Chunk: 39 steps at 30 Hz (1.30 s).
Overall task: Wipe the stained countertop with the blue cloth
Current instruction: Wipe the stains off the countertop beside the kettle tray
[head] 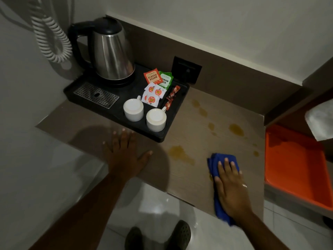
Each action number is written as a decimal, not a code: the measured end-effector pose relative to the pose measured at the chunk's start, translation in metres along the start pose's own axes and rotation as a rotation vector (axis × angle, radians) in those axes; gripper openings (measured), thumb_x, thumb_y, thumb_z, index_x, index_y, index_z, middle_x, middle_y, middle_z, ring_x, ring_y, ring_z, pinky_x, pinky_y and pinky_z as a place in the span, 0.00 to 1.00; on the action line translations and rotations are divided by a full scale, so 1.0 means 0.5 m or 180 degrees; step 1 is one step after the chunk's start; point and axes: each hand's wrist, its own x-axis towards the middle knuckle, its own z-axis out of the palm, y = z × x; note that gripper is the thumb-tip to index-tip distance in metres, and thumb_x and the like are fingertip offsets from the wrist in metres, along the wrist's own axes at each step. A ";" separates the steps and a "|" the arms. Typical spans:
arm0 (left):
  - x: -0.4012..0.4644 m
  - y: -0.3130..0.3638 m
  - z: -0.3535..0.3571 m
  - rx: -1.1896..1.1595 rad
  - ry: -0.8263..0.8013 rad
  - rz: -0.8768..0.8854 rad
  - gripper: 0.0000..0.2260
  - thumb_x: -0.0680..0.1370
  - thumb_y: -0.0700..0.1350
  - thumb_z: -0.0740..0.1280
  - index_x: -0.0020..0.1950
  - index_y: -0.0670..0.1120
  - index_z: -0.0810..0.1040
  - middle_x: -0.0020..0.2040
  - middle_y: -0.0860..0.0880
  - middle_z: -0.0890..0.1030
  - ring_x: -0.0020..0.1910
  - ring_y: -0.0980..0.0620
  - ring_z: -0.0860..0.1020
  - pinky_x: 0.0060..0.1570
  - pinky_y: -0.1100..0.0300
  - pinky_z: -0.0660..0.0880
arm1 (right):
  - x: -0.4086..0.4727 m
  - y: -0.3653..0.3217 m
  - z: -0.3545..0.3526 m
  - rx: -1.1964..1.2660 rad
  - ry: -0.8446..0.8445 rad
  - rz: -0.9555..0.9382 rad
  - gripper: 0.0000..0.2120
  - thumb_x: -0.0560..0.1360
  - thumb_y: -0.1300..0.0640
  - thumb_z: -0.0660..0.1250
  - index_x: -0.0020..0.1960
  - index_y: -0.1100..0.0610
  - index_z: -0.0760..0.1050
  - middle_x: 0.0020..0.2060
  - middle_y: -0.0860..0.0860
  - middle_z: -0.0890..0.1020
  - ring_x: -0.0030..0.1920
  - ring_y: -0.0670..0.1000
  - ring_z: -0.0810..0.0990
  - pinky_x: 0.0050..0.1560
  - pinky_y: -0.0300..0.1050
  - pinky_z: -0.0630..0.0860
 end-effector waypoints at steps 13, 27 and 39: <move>0.025 -0.039 -0.004 0.0032 0.0069 0.0030 0.47 0.69 0.77 0.44 0.77 0.47 0.58 0.79 0.39 0.60 0.76 0.34 0.56 0.70 0.29 0.52 | 0.031 -0.118 0.022 -0.0180 -0.0147 -0.0367 0.28 0.80 0.42 0.42 0.76 0.52 0.49 0.76 0.50 0.49 0.77 0.53 0.46 0.75 0.52 0.42; 0.026 -0.055 -0.010 -0.0060 0.0150 -0.0039 0.48 0.69 0.76 0.51 0.78 0.45 0.57 0.79 0.40 0.58 0.77 0.36 0.55 0.71 0.32 0.53 | 0.067 -0.174 0.026 -0.0187 -0.0344 -0.0852 0.27 0.80 0.41 0.42 0.76 0.49 0.46 0.76 0.48 0.46 0.77 0.51 0.44 0.75 0.53 0.42; 0.033 -0.059 -0.005 -0.0047 0.0087 -0.0077 0.50 0.68 0.79 0.48 0.78 0.46 0.55 0.80 0.41 0.57 0.78 0.37 0.54 0.71 0.33 0.52 | 0.147 -0.321 0.051 0.0178 0.0182 0.0744 0.28 0.81 0.47 0.47 0.77 0.58 0.46 0.77 0.56 0.47 0.77 0.58 0.43 0.75 0.57 0.40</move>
